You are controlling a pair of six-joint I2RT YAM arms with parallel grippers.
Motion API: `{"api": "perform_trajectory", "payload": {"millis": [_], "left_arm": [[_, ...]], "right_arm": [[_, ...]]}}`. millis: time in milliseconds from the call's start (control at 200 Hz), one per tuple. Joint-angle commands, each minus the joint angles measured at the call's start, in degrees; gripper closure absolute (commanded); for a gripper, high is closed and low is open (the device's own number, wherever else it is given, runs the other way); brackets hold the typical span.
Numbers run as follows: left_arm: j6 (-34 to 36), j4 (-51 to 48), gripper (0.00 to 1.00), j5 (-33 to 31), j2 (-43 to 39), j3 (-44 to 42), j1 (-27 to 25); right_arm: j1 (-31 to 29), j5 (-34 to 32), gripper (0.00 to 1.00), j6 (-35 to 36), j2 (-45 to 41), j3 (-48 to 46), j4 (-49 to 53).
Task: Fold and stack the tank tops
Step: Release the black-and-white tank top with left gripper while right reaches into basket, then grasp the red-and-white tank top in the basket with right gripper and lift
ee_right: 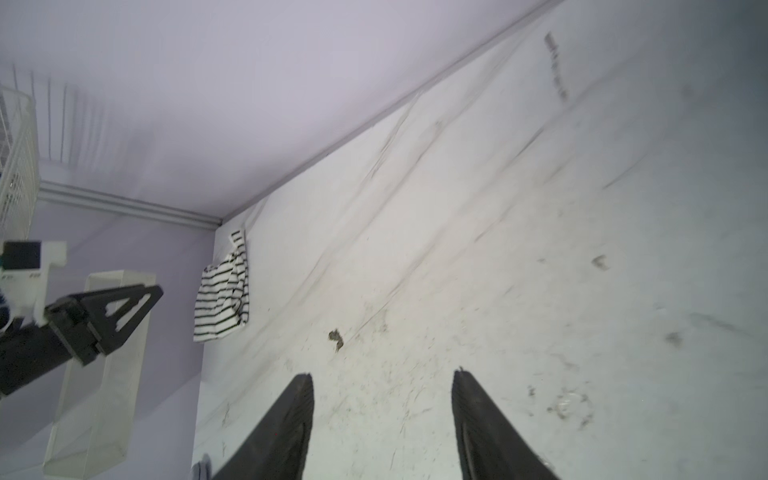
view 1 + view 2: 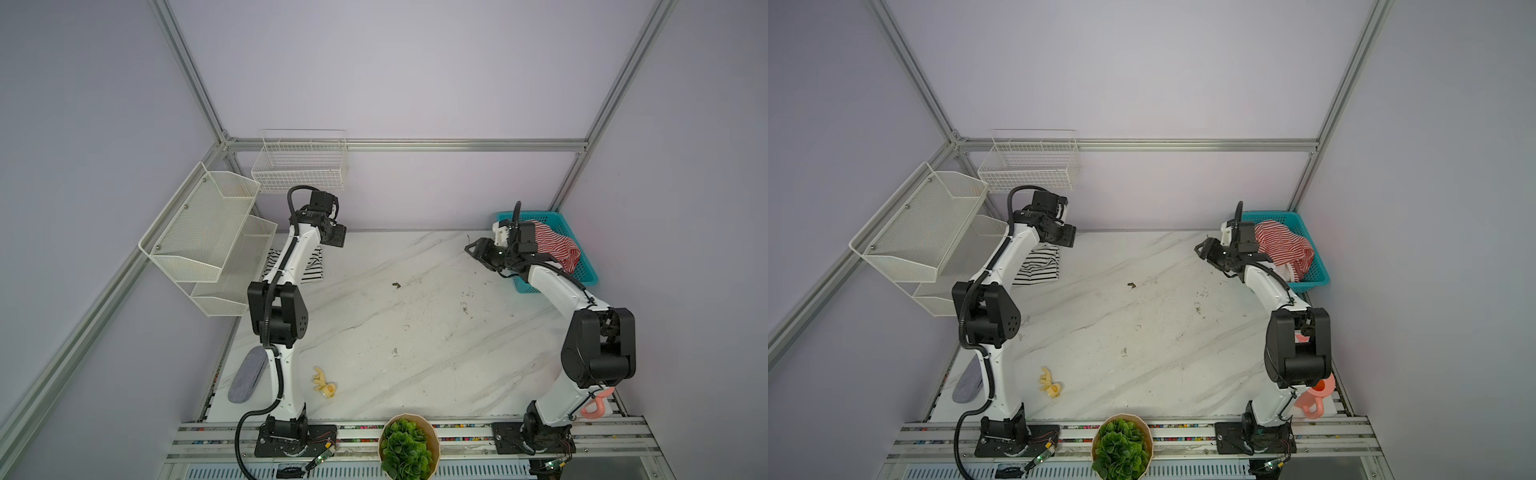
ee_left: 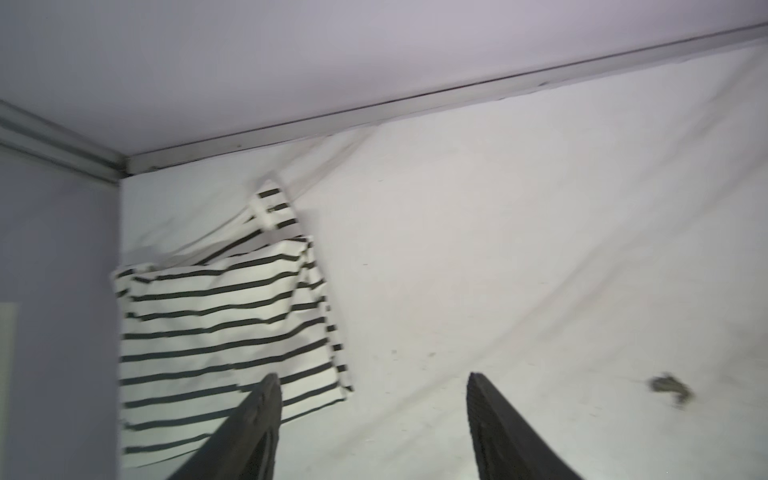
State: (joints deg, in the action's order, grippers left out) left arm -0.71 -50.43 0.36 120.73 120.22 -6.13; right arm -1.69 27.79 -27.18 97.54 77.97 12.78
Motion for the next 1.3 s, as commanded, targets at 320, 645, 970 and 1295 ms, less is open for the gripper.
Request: {"api": "perform_trajectory", "payload": {"millis": [320,645,970,1295], "left_arm": [[-19.39,16.14,0.31,26.47,-9.46,-20.37,-10.46],[-20.12,16.49,0.31,22.0,-11.48,-22.37,-14.98],[-19.91,16.51,0.31,20.91,-11.88,-22.42,-16.61],[-19.71,16.33,0.31,20.79,-13.09,-23.36,-16.96]], "right_arm": [[15.88,-6.06,0.41,7.52,10.74,11.65,9.99],[17.67,-4.81,0.4,6.86,22.26,18.75,9.99],[17.71,-4.12,0.82,7.07,21.43,18.23,9.33],[17.69,-4.4,1.0,8.15,8.11,12.43,8.28]]}}
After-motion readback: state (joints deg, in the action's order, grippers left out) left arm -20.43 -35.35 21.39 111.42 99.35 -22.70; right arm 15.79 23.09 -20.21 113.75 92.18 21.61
